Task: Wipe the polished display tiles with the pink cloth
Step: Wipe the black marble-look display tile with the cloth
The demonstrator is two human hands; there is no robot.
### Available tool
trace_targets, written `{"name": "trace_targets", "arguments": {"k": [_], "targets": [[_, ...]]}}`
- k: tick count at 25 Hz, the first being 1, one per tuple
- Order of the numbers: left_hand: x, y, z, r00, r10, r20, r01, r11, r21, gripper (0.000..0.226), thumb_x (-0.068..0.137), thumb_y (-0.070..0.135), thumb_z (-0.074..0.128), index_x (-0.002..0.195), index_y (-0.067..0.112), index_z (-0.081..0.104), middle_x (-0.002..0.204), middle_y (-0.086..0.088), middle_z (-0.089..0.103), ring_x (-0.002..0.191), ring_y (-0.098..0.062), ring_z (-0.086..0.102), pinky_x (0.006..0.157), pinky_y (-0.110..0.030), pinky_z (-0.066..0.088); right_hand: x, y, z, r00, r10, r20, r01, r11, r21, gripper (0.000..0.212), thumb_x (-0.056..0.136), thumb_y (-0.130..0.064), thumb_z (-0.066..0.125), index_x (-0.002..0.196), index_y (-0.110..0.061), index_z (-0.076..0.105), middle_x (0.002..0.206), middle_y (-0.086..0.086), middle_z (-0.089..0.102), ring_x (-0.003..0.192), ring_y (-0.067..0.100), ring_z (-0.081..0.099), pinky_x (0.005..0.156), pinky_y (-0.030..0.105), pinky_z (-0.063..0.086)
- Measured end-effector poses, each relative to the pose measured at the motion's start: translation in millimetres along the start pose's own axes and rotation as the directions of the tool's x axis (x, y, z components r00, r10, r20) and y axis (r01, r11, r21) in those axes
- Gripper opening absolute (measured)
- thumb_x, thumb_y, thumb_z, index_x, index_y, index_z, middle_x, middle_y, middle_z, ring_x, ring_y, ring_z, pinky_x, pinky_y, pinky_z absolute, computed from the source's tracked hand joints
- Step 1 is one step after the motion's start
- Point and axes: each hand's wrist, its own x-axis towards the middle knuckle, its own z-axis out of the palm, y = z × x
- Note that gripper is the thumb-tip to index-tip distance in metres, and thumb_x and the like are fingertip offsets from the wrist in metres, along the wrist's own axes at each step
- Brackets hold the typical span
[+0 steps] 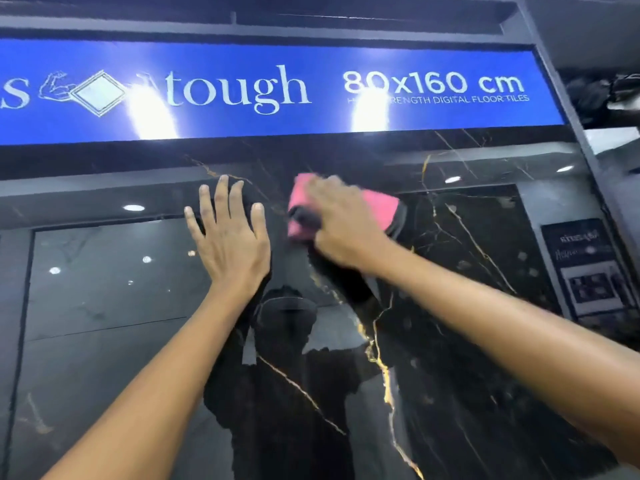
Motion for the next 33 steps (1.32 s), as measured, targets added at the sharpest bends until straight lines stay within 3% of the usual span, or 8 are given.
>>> {"name": "trace_targets", "arguments": {"k": [3, 7, 10, 13, 19, 25, 29, 33], "targets": [[-10.3, 51.6, 10.0, 0.999, 0.011, -0.036, -0.014, 0.997, -0.08, 0.062, 0.095, 0.046, 0.018, 0.146, 0.019, 0.039, 0.157, 0.003, 0.03, 0.149, -0.021, 0.015, 0.12, -0.045, 0.0, -28.7, 77.3, -13.2, 0.975, -0.165, -0.147, 0.15, 0.982, -0.113, 0.06, 0.066, -0.033, 0.05, 0.121, -0.011, 0.063, 0.125, 0.013, 0.061, 0.108, 0.035, 0.057, 0.089, 0.039, 0.042], [-21.6, 91.5, 30.5, 1.0, 0.012, -0.001, -0.012, 0.999, -0.033, 0.059, 0.096, 0.044, 0.022, 0.147, 0.02, 0.039, 0.159, 0.003, 0.027, 0.149, -0.021, 0.013, 0.12, -0.045, 0.0, -31.7, 195.9, -60.7, 0.685, 0.687, -0.241, -0.643, 0.726, 0.243, 0.051, 0.072, -0.027, 0.048, 0.119, -0.008, 0.056, 0.122, 0.015, 0.053, 0.118, 0.033, 0.044, 0.103, 0.036, 0.033], [-31.1, 107.7, 50.0, 0.999, -0.012, 0.035, 0.01, 0.998, 0.054, 0.057, 0.097, 0.041, 0.024, 0.149, 0.021, 0.036, 0.161, 0.004, 0.021, 0.15, -0.022, 0.009, 0.12, -0.045, -0.001, -60.8, 134.8, -23.9, 0.98, 0.119, -0.16, -0.055, 0.933, 0.355, 0.053, 0.07, -0.019, 0.046, 0.119, -0.004, 0.059, 0.123, 0.016, 0.057, 0.12, 0.036, 0.048, 0.107, 0.02, 0.026], [-40.0, 101.8, 58.5, 0.995, -0.068, 0.069, 0.058, 0.99, 0.13, 0.054, 0.103, 0.037, 0.028, 0.154, 0.021, 0.027, 0.163, 0.005, 0.012, 0.151, -0.021, 0.003, 0.121, -0.047, 0.0, -81.7, 130.0, -8.4, 0.867, -0.498, 0.029, 0.485, 0.855, 0.185, 0.063, 0.075, -0.016, 0.053, 0.135, 0.004, 0.048, 0.141, 0.023, 0.046, 0.135, 0.034, 0.039, 0.115, 0.023, 0.01], [-46.6, 94.7, 61.8, 0.995, -0.018, 0.098, -0.001, 0.982, 0.189, 0.055, 0.104, 0.037, 0.029, 0.156, 0.021, 0.017, 0.164, 0.003, 0.003, 0.151, -0.022, -0.003, 0.121, -0.046, -0.002, 4.2, 229.2, -63.9, 0.694, 0.679, -0.241, -0.607, 0.731, 0.313, 0.052, 0.076, -0.024, 0.046, 0.125, -0.008, 0.052, 0.124, 0.013, 0.052, 0.114, 0.032, 0.049, 0.099, 0.035, 0.031], [-47.2, 90.6, 62.7, 0.996, -0.003, 0.085, -0.013, 0.982, 0.189, 0.054, 0.105, 0.036, 0.03, 0.156, 0.023, 0.019, 0.164, 0.003, 0.006, 0.151, -0.022, -0.001, 0.121, -0.044, -0.003, 8.0, 135.7, -32.2, 0.909, -0.395, 0.132, 0.372, 0.912, 0.174, 0.064, 0.072, -0.018, 0.041, 0.135, -0.01, 0.052, 0.144, 0.009, 0.047, 0.134, 0.023, 0.039, 0.109, 0.024, 0.02], [-47.7, 90.6, 64.2, 0.998, -0.001, 0.068, -0.011, 0.983, 0.182, 0.054, 0.104, 0.037, 0.028, 0.156, 0.023, 0.018, 0.164, 0.004, 0.005, 0.151, -0.021, -0.002, 0.121, -0.045, -0.003, 26.8, 238.0, -70.3, 0.89, 0.427, -0.159, -0.366, 0.878, 0.309, 0.055, 0.074, -0.01, 0.049, 0.128, -0.019, 0.053, 0.13, 0.008, 0.055, 0.117, 0.029, 0.049, 0.098, 0.029, 0.033], [-49.9, 94.1, 56.4, 0.997, 0.07, 0.039, -0.069, 0.997, -0.028, 0.057, 0.098, 0.039, 0.028, 0.152, 0.021, 0.03, 0.163, 0.002, 0.014, 0.15, -0.02, 0.007, 0.12, -0.043, -0.002, -58.0, 165.4, -18.3, 0.997, -0.052, -0.052, 0.062, 0.971, 0.232, 0.069, 0.065, -0.013, 0.047, 0.133, -0.005, 0.051, 0.136, 0.018, 0.051, 0.126, 0.038, 0.046, 0.106, 0.033, 0.025]]}}
